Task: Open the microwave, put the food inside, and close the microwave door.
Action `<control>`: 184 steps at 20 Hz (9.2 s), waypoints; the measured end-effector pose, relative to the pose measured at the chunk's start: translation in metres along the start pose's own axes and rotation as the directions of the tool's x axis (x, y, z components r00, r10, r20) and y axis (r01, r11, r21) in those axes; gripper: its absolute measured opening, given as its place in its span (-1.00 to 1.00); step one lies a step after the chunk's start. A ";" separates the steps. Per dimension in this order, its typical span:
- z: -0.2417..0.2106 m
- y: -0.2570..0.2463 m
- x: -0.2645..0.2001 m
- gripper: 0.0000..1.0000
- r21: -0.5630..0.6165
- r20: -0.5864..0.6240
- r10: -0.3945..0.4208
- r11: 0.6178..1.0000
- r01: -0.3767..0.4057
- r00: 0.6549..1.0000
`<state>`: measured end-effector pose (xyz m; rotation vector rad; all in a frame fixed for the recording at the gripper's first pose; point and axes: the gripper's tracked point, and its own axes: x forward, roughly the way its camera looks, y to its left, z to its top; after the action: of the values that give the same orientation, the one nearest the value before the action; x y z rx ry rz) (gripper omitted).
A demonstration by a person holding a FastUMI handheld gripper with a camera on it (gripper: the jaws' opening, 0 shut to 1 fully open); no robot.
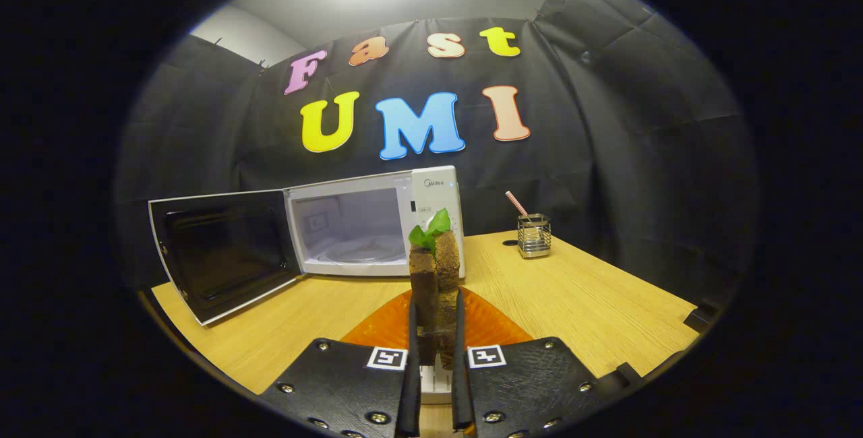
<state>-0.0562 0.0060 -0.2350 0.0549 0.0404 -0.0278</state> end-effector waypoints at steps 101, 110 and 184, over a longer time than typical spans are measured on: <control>0.039 0.160 0.069 0.52 0.027 0.051 0.053 0.998 -0.054 0.997; 0.032 0.191 0.022 -0.93 -0.076 0.077 0.098 0.993 -0.092 0.992; 0.067 0.173 0.017 -0.99 0.119 0.084 0.028 0.992 -0.038 0.996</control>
<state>-0.0319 0.1741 -0.1600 0.1753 -0.0440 0.0009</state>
